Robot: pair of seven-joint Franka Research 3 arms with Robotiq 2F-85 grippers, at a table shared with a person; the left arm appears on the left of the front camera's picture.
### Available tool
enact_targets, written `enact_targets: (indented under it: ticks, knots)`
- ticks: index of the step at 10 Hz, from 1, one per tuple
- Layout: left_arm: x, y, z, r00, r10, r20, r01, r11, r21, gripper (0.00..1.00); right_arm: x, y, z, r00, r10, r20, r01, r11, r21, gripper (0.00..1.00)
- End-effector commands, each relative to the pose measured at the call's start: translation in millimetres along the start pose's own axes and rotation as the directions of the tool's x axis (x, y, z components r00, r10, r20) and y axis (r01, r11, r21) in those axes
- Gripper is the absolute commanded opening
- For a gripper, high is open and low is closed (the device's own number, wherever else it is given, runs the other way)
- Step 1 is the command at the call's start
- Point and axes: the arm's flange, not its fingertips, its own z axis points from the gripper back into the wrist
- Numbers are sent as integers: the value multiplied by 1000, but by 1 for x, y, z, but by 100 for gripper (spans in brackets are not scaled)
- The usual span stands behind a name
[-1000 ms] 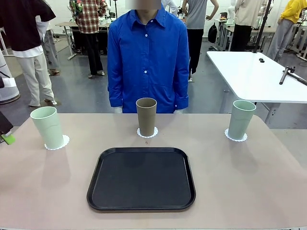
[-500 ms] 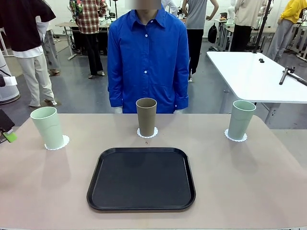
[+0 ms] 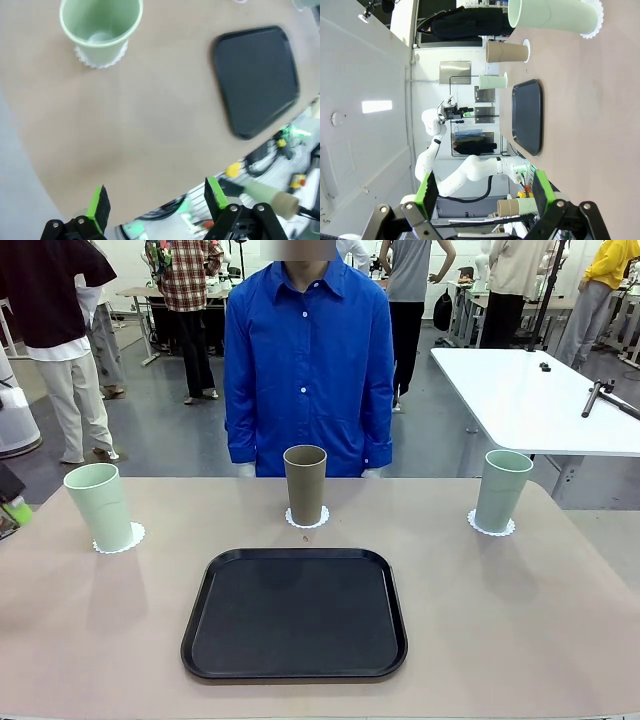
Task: Place coasters on the table and set cups on them.
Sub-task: Take one Reusable plastic cup from the Flat Tray and place it on a coaster set by the human.
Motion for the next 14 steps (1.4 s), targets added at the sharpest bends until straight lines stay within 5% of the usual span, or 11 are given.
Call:
enact_targets:
  ticks: [1, 3, 6, 10, 14]
  knots:
    - [-25, 48, -2, 993, 59, 103, -22, 943, -331, 100, 0, 1, 0, 1000, 5, 3, -5, 1000, -4, 100]
    - [-30, 116, 21, 978, 124, 170, -4, 820, -572, 100, 0, 1, 0, 1000, 5, 3, -5, 1000, -4, 100]
    - [-92, 176, -6, 939, 274, 209, -29, 667, -744, 100, 0, 1, 0, 1000, 5, 3, -5, 1000, -4, 100]
    - [-135, 227, 20, 907, 344, 242, -21, 610, -792, 100, 0, 1, 0, 1000, 5, 3, -5, 1000, -4, 100]
    - [-135, 243, 32, 921, 309, 236, -3, 613, -790, 100, 0, 1, 0, 1000, 5, 3, -5, 1000, -4, 100]
